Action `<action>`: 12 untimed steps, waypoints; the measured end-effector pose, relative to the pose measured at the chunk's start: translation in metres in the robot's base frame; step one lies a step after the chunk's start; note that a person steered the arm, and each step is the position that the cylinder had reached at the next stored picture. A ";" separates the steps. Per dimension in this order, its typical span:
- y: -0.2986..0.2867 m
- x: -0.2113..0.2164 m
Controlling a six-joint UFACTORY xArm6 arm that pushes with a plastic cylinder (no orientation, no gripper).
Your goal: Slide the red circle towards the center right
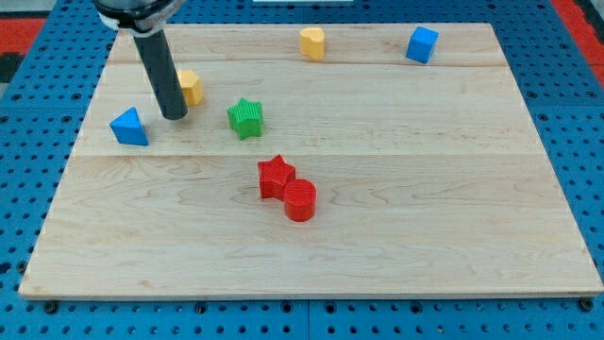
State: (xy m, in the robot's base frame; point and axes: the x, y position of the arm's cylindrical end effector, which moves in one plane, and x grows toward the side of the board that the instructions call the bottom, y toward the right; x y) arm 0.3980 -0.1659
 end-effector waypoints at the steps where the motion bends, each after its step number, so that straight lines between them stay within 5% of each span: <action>1: 0.033 0.081; 2: 0.093 0.093; 3: 0.091 0.136; 6: 0.268 0.083; 8: 0.227 0.071; 10: 0.279 0.032; 12: 0.224 0.028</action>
State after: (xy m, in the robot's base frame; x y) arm 0.4264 0.0579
